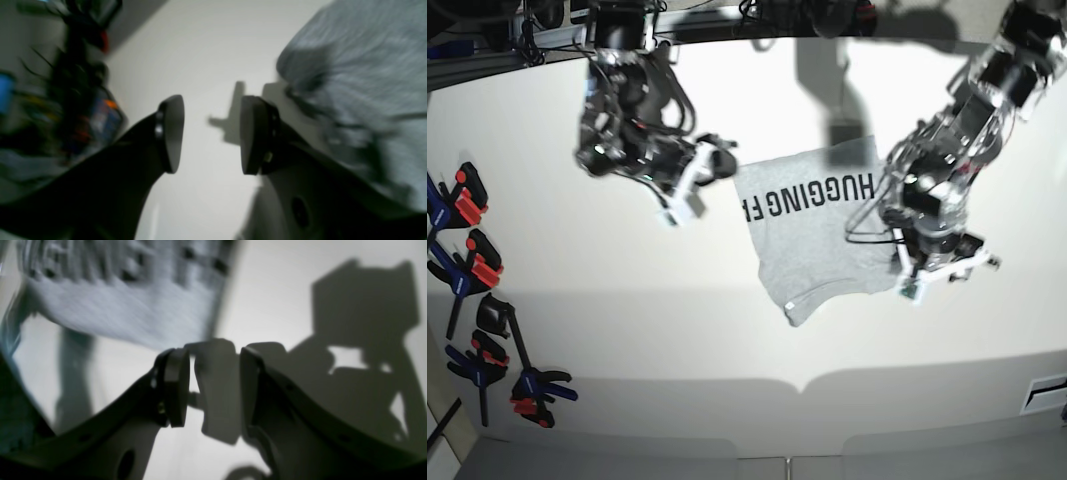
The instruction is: Fold the T-shirt properly
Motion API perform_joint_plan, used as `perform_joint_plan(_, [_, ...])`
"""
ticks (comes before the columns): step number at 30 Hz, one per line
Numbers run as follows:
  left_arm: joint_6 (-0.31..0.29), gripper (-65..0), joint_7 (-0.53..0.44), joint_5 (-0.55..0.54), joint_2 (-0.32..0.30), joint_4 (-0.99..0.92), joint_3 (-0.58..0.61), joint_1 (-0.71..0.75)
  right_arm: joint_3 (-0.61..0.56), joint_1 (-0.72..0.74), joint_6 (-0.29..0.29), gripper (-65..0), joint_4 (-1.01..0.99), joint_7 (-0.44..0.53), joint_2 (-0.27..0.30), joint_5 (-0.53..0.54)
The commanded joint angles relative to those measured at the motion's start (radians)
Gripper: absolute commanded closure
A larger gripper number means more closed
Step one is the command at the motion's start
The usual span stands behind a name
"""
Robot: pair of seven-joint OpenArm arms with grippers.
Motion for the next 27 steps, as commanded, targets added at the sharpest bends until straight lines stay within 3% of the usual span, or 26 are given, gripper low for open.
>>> perform_joint_plan(1, [-0.007,-25.6,-0.023,-0.003,0.002,0.053,-0.061,0.019,0.021,-0.011,-0.007,-24.3,0.042,-0.027,0.01,-0.017])
perform_joint_plan(9, [-0.138,-25.6,-0.07,-0.238,0.029,0.282,-0.464,0.341,0.149,-0.26,-0.008,-24.3,0.327,-0.063,0.079,0.065])
perform_joint_plan(14, [-0.216,-25.6,-0.069,-0.301,0.029,0.331,-0.633,0.578,0.217,-0.46,-0.008,-24.3,0.5,-0.102,0.119,0.122])
perform_joint_plan(21, [-0.233,-25.6,-0.104,-0.315,0.03,0.383,-0.777,0.928,0.252,-0.735,-0.008,-24.4,0.658,-0.178,0.24,0.195])
perform_joint_plan(27, [-0.234,-25.6,-0.123,-0.305,0.046,0.383,-0.795,1.167,0.252,-0.874,-0.007,-24.4,0.665,-0.151,0.272,0.195])
